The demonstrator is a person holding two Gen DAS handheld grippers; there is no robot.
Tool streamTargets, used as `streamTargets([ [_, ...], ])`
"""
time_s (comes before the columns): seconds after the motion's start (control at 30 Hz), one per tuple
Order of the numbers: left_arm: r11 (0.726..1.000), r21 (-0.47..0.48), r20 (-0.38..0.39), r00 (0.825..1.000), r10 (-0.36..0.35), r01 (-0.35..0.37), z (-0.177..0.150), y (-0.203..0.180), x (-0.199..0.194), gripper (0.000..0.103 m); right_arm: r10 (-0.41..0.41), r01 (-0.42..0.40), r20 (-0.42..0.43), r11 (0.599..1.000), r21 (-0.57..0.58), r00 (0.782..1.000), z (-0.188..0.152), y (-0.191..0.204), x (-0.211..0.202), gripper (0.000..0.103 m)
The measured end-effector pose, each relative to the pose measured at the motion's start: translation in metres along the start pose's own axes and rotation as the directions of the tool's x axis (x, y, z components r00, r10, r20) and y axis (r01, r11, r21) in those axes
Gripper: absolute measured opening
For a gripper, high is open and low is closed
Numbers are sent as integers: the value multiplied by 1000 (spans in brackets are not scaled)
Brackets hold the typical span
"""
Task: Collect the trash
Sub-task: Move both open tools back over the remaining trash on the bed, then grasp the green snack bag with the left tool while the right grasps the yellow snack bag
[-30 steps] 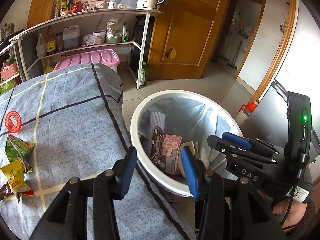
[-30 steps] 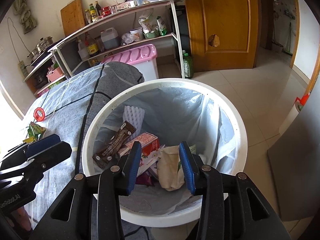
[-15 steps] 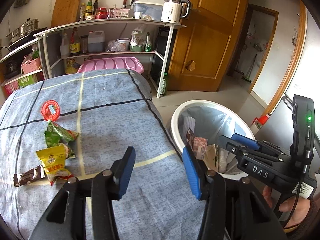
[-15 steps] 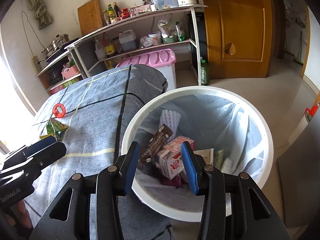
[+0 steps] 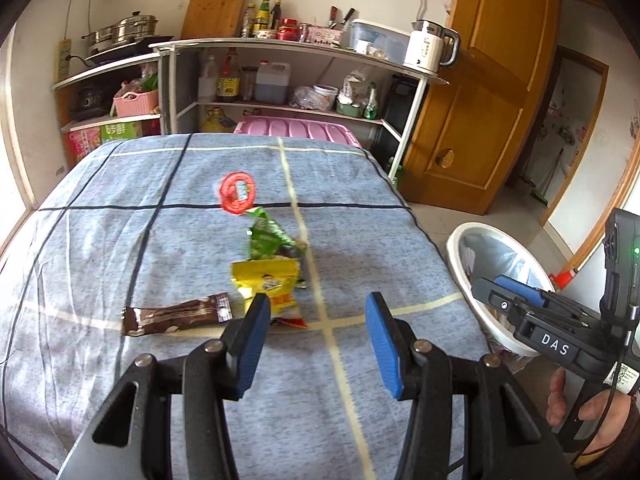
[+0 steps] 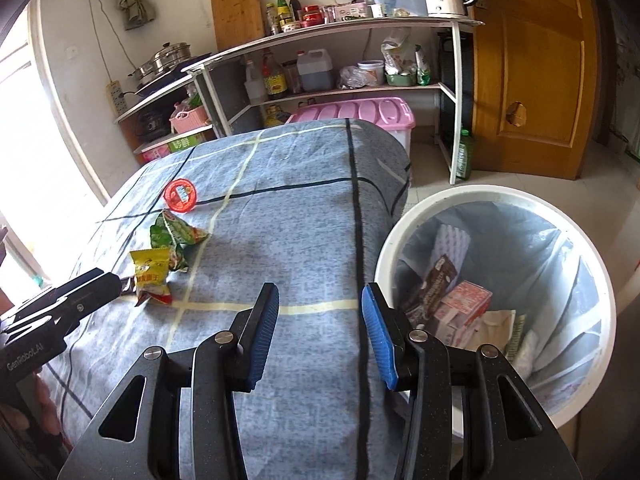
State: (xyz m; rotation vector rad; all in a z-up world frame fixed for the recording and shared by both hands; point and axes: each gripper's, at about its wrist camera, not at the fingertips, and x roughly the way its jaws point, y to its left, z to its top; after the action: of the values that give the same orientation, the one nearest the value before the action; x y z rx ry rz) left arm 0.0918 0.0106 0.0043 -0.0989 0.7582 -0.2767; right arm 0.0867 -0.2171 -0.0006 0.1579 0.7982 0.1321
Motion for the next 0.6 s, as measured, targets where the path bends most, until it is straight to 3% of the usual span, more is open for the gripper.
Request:
streamTargets([
  [0.33, 993, -74, -27, 995, 92, -94, -13, 67, -4, 53, 69, -72, -47, 995, -76, 997, 0, 54, 23, 45],
  [0.6, 986, -121, -52, 993, 106, -112, -19, 103, 1, 55, 148, -159, -84, 979, -131, 985, 3, 94, 43, 50],
])
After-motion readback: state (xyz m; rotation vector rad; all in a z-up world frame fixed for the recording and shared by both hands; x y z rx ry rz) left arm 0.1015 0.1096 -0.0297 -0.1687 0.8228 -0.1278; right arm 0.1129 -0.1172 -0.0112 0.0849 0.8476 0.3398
